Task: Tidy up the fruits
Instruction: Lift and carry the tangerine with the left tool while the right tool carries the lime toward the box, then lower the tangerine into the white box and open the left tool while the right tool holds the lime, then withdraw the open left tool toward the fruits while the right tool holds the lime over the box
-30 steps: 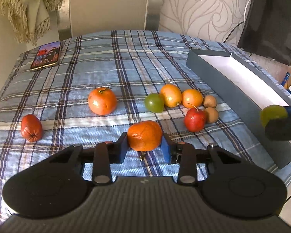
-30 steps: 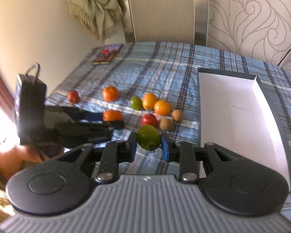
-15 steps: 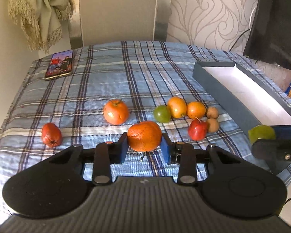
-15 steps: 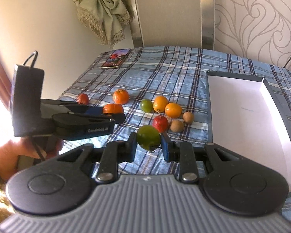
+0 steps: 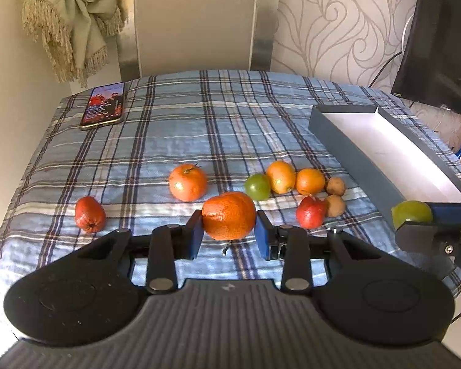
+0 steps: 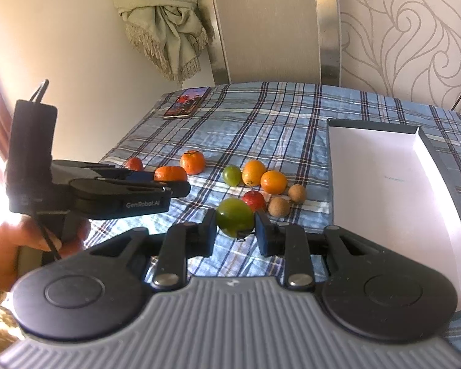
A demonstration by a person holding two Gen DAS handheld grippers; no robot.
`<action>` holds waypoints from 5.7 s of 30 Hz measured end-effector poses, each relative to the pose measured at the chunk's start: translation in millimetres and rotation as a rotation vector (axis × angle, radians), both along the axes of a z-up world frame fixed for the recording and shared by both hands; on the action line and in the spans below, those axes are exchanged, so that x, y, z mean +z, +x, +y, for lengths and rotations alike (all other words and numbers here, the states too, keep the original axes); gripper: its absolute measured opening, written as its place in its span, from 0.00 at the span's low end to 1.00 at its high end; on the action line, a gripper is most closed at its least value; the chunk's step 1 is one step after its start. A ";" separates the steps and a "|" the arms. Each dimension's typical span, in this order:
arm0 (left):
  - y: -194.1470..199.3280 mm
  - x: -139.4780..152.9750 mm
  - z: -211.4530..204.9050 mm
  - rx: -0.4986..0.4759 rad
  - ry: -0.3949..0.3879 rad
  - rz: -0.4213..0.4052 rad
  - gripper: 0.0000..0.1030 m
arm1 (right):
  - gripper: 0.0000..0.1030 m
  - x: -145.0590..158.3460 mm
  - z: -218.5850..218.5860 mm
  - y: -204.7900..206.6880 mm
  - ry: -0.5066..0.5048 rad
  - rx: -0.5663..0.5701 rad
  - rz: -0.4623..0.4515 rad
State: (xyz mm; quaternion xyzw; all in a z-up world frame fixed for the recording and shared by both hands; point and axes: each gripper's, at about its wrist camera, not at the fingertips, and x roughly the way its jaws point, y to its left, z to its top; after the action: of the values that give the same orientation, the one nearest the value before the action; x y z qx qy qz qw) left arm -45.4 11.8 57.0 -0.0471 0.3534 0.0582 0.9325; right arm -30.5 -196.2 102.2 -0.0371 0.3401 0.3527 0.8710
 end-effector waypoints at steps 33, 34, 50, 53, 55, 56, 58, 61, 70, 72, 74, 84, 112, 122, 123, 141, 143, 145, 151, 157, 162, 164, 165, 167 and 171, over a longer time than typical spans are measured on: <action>49.6 32.1 -77.2 -0.235 -0.018 -0.076 0.39 | 0.28 10.7 -68.5 0.0 0.017 -0.228 -0.033; 50.8 33.1 -79.5 -0.240 -0.017 -0.079 0.39 | 0.28 10.9 -70.3 -0.3 0.017 -0.234 -0.034; 79.9 36.8 -126.7 -0.347 -0.010 -0.093 0.39 | 0.28 9.9 -99.1 -2.9 0.012 -0.320 -0.031; 87.9 35.9 -135.4 -0.361 -0.009 -0.092 0.39 | 0.28 10.1 -103.4 -4.1 0.008 -0.333 -0.033; 93.3 35.1 -141.2 -0.375 -0.007 -0.093 0.39 | 0.28 10.5 -106.3 -4.0 0.005 -0.342 -0.034; 95.8 34.7 -144.5 -0.381 -0.005 -0.094 0.39 | 0.28 10.5 -107.8 -4.3 0.003 -0.348 -0.035; 100.3 34.1 -151.0 -0.393 -0.004 -0.095 0.39 | 0.28 10.2 -111.2 -5.1 0.000 -0.358 -0.034; 108.6 31.9 -159.8 -0.406 -0.008 -0.092 0.39 | 0.28 10.4 -115.6 -4.0 -0.004 -0.373 -0.034; 138.5 18.5 -180.4 -0.412 -0.015 -0.059 0.39 | 0.28 11.3 -121.6 -4.6 -0.022 -0.400 -0.036; 145.9 14.4 -183.3 -0.405 -0.011 -0.045 0.39 | 0.28 11.6 -122.0 -4.9 -0.026 -0.404 -0.037; 151.9 10.7 -184.4 -0.396 -0.019 -0.032 0.39 | 0.28 11.5 -122.6 -4.7 -0.030 -0.410 -0.035; 173.7 -0.9 -190.3 -0.369 -0.023 0.006 0.39 | 0.28 11.8 -122.1 -4.4 -0.045 -0.420 -0.034; 189.6 -13.3 -200.1 -0.360 0.022 0.048 0.45 | 0.28 10.4 -121.0 -2.6 -0.049 -0.418 -0.031; 177.3 -0.8 -201.1 -0.361 0.056 -0.014 0.68 | 0.28 8.5 -122.3 -1.9 -0.035 -0.407 -0.030; 175.5 0.9 -200.5 -0.357 0.057 -0.020 0.68 | 0.28 8.4 -122.2 -1.3 -0.034 -0.406 -0.030; 140.6 28.9 -181.1 -0.324 0.020 -0.090 0.70 | 0.28 2.9 -115.0 5.8 0.014 -0.370 0.001; 136.2 30.9 -178.7 -0.319 0.014 -0.094 0.70 | 0.28 2.4 -114.4 6.2 0.019 -0.368 0.005; 132.1 33.3 -176.6 -0.316 0.010 -0.100 0.70 | 0.28 2.0 -113.6 6.8 0.023 -0.366 0.010; 122.0 40.8 -172.7 -0.309 -0.003 -0.114 0.70 | 0.28 -1.7 -114.4 10.1 0.032 -0.365 0.032; 111.4 45.0 -174.9 -0.322 -0.005 -0.123 0.71 | 0.28 -3.4 -115.4 13.3 0.037 -0.362 0.042; 106.4 46.4 -176.4 -0.320 0.000 -0.124 0.71 | 0.28 -3.9 -116.6 14.3 0.042 -0.355 0.046; 105.6 46.6 -175.3 -0.313 -0.004 -0.122 0.71 | 0.28 -4.2 -117.0 14.7 0.043 -0.353 0.047; 105.2 46.7 -174.7 -0.309 -0.005 -0.121 0.72 | 0.28 -4.3 -117.3 14.7 0.044 -0.353 0.048; 104.2 47.1 -173.4 -0.301 -0.006 -0.121 0.73 | 0.29 -5.0 -117.7 15.2 0.045 -0.353 0.050; 101.1 48.4 -168.2 -0.287 -0.010 -0.123 0.73 | 0.29 -5.9 -117.7 15.8 0.045 -0.350 0.054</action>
State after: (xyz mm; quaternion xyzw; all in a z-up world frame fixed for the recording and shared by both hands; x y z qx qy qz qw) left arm 55.7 -156.5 105.4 -0.0042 0.2992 -0.0804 0.9508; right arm -14.7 -313.9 96.3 0.0516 0.3567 0.2042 0.9102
